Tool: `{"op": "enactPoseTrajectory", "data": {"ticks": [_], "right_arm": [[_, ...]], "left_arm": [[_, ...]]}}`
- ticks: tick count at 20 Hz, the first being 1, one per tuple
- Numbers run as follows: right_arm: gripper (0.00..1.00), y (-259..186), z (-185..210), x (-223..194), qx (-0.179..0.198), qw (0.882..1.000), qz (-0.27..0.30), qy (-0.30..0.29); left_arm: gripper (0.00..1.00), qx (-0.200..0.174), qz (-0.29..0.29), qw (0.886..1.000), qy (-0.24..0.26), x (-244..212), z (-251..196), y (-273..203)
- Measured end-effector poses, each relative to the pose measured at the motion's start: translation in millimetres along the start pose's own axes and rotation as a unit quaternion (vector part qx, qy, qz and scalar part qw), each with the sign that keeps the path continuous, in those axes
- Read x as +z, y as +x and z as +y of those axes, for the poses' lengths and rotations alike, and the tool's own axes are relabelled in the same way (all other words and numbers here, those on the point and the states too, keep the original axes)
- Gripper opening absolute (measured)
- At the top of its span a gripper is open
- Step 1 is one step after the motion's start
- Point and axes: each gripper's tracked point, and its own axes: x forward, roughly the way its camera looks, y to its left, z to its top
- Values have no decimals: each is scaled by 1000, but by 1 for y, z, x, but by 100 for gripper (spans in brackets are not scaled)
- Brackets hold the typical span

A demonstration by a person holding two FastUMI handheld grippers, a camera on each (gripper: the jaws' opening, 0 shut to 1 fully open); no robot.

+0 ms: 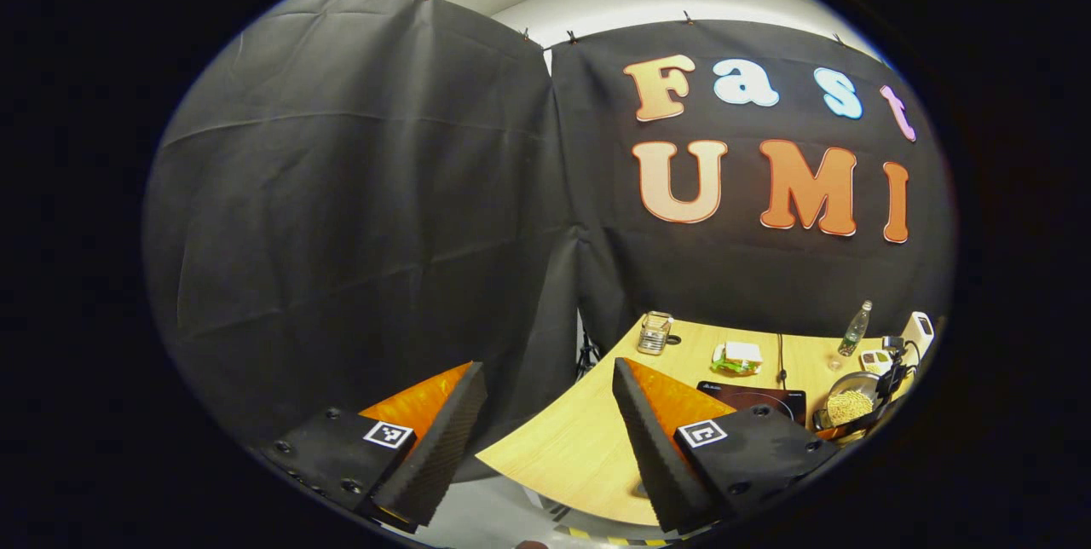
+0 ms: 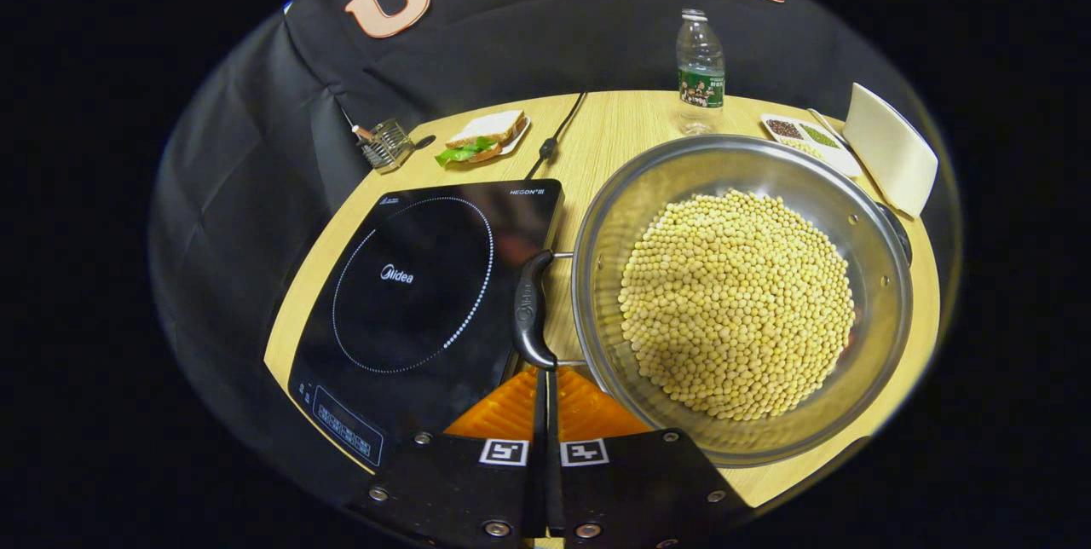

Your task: First push the handle of the pot to place it horizontally, then grasp the pot with both hands and set it on the induction cooktop.

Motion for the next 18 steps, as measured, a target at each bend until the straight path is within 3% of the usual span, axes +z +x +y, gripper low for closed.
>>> {"op": "enactPoseTrajectory", "data": {"ticks": [5,11,13,18], "right_arm": [[0,7,3,16,2,1000,-10,-2],[1,-21,9,39,17,999,-48,-14],[1,-44,-5,48,19,997,-67,11],[0,-95,-83,69,-35,991,-120,52]], "left_arm": [[98,-34,23,999,-5,-19,-31,10],[98,-132,59,989,-16,-38,-115,24],[98,-171,62,983,-14,-40,-150,26],[97,-258,82,963,-6,-55,-236,26]]}}
